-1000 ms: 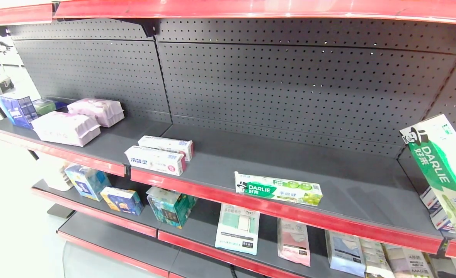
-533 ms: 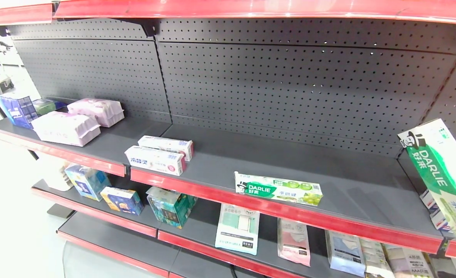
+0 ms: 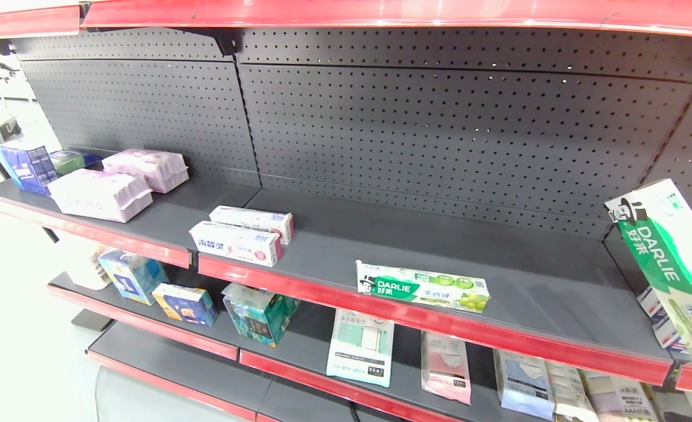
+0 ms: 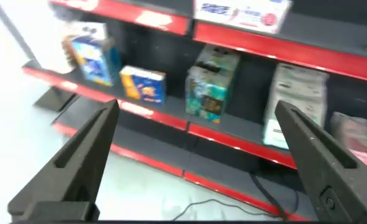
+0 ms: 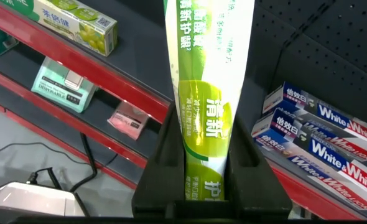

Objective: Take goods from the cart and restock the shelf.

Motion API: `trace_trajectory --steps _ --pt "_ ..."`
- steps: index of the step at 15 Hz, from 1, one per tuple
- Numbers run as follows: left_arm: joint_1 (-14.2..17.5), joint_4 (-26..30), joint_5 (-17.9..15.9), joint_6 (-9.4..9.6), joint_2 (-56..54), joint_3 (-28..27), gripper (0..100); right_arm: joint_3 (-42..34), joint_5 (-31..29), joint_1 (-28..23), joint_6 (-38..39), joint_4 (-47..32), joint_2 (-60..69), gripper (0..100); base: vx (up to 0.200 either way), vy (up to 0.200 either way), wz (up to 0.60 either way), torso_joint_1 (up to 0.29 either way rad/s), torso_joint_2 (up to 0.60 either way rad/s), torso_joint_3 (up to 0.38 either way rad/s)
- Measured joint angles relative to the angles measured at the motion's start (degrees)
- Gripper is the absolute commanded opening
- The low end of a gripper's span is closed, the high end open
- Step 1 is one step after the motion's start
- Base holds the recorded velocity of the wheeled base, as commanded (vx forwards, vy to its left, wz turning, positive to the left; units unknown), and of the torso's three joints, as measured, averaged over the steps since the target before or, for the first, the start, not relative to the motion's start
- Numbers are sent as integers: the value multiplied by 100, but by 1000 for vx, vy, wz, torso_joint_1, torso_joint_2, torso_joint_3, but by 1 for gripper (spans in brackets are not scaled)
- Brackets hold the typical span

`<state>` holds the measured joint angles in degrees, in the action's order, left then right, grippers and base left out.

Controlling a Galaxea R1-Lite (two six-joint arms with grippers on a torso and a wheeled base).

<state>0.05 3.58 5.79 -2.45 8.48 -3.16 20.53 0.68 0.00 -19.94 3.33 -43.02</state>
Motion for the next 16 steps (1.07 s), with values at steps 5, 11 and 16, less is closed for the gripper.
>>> trace_trajectory --steps 5,11,16 --pt "44 -33 -1065 245 -522 33 100 -24 -2 0 2 -7 30 0 0 0 0 0 0 0" --pt "-7 -224 -894 18 -807 160 100 -16 0 0 0 -2 41 0 0 0 0 0 0 0" --pt "-7 -239 -561 -219 -835 176 100 -28 7 2 -4 -11 63 0 0 0 0 0 0 0"
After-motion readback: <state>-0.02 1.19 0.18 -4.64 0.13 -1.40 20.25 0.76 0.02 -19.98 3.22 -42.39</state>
